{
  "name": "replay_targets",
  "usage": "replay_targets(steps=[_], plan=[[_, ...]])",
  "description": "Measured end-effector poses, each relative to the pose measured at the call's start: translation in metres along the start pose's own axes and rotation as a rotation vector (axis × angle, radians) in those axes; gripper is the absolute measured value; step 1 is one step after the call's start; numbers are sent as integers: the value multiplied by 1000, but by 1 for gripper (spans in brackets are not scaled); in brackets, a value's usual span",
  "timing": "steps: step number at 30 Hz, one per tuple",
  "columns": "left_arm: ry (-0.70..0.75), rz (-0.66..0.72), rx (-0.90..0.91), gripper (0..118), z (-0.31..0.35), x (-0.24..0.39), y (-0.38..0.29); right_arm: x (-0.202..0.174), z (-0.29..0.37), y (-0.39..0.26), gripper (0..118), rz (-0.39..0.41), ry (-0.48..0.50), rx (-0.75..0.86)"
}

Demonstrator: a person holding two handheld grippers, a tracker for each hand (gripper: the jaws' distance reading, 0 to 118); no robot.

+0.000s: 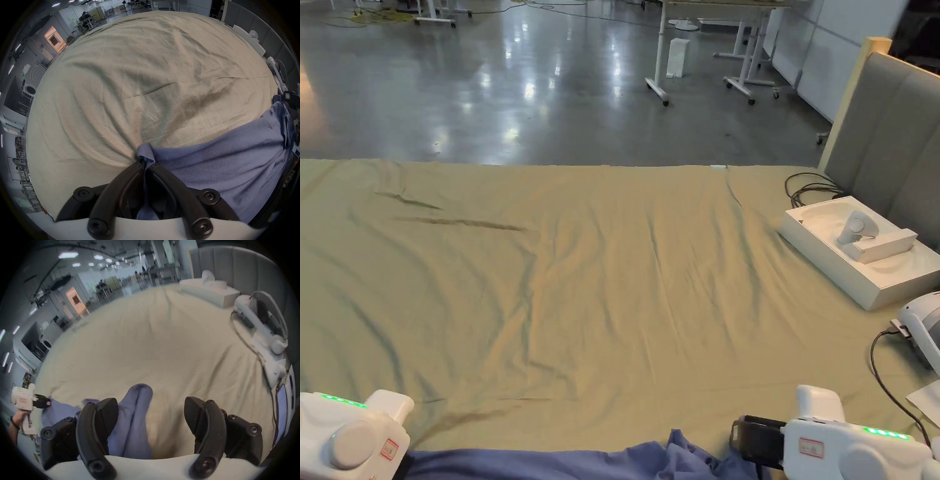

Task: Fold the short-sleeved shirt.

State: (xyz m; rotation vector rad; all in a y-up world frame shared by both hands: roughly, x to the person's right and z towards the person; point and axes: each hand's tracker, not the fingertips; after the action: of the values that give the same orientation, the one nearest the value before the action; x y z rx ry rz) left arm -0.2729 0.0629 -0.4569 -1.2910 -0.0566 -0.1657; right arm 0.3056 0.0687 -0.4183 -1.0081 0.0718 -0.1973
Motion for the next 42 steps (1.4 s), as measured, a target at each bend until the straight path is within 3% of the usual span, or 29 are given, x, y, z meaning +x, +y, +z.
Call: replay_targets(steps=[2, 5, 6, 9, 12, 15, 23, 28, 34, 42], plan=[[4, -3, 1, 5, 0, 2, 0, -2, -19, -1, 89, 15, -13, -69], [13, -10, 24, 5, 3, 5, -5, -12, -15, -4, 84, 103, -72, -40], [17, -12, 45, 5, 5, 5, -9, -14, -9, -3, 73, 116, -77, -28], [11, -27, 147, 5, 14, 4, -26, -9, 9, -2, 6, 111, -88, -12], [-33, 58, 233, 4, 46, -5, -50, 3, 38, -3, 6, -15, 12, 58], [-129, 88, 363, 4, 96, -17, -77, 6, 82, -7, 6, -37, 55, 171], [-149, 170, 792, 4, 275, -62, -148, 1, 219, 5, 6, 19, 121, 460], [-139, 252, 1005, 4, 377, -95, -175, -25, 301, 37, 6, 61, 153, 617], [-123, 248, 1159, 4, 470, -109, -170, -68, 388, 95, 6, 119, 176, 806], [-47, 267, 1255, 4, 539, -119, -151, -113, 464, 160, 6, 202, 101, 917]])
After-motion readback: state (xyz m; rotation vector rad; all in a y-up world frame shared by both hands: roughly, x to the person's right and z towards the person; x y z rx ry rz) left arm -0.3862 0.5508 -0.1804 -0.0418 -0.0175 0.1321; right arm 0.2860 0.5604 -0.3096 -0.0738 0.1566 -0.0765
